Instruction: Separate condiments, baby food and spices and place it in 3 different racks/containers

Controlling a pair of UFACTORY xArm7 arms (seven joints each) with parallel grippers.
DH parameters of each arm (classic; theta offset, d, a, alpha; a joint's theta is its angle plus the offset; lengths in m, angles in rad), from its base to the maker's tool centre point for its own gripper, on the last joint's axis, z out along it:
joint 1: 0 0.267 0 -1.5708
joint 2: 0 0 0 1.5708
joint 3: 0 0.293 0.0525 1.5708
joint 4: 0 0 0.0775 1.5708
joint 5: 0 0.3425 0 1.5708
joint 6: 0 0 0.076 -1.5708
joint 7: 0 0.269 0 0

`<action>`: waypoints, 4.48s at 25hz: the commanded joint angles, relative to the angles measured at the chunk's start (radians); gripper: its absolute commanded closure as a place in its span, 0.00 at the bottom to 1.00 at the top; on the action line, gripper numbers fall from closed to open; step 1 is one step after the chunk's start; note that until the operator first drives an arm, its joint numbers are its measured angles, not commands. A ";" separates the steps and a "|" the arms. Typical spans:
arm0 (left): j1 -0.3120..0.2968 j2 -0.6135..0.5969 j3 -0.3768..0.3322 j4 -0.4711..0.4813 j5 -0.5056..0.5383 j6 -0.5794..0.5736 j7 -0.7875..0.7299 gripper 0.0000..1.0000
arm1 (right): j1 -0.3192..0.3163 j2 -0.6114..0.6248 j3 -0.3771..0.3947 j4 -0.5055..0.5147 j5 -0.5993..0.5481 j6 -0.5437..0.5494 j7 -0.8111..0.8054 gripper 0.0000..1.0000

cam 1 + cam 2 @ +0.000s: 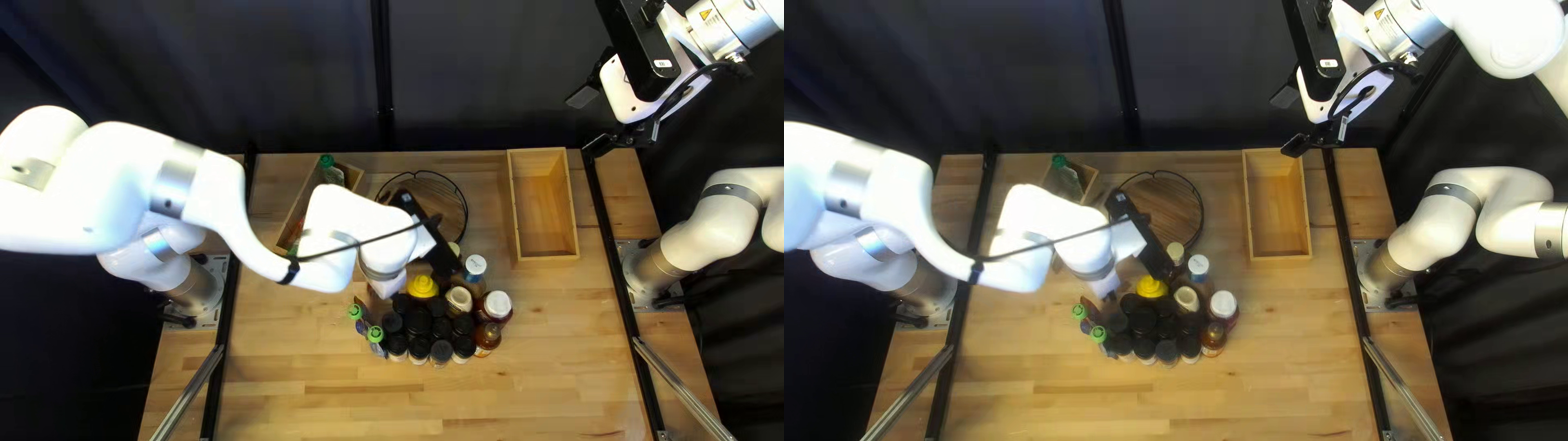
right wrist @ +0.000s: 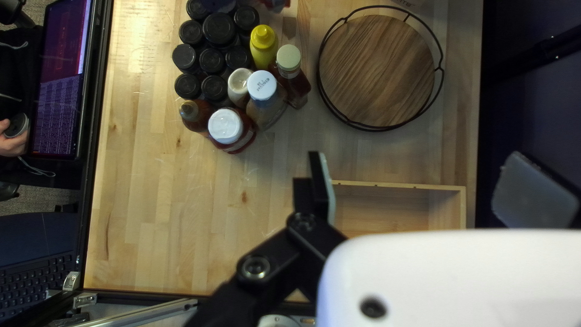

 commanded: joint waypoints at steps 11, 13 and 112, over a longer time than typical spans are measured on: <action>0.089 -0.317 -0.134 -0.075 0.281 0.337 -0.330 1.00 | 0.000 0.000 0.000 0.000 0.000 0.000 0.000 0.00; 0.104 -0.362 -0.163 -0.117 0.298 0.351 -0.384 1.00 | 0.000 0.000 0.000 0.000 0.000 0.000 0.000 0.00; -0.111 -0.344 -0.066 -0.690 0.657 -0.408 0.207 0.00 | 0.000 0.000 0.000 0.000 0.000 0.000 0.000 0.00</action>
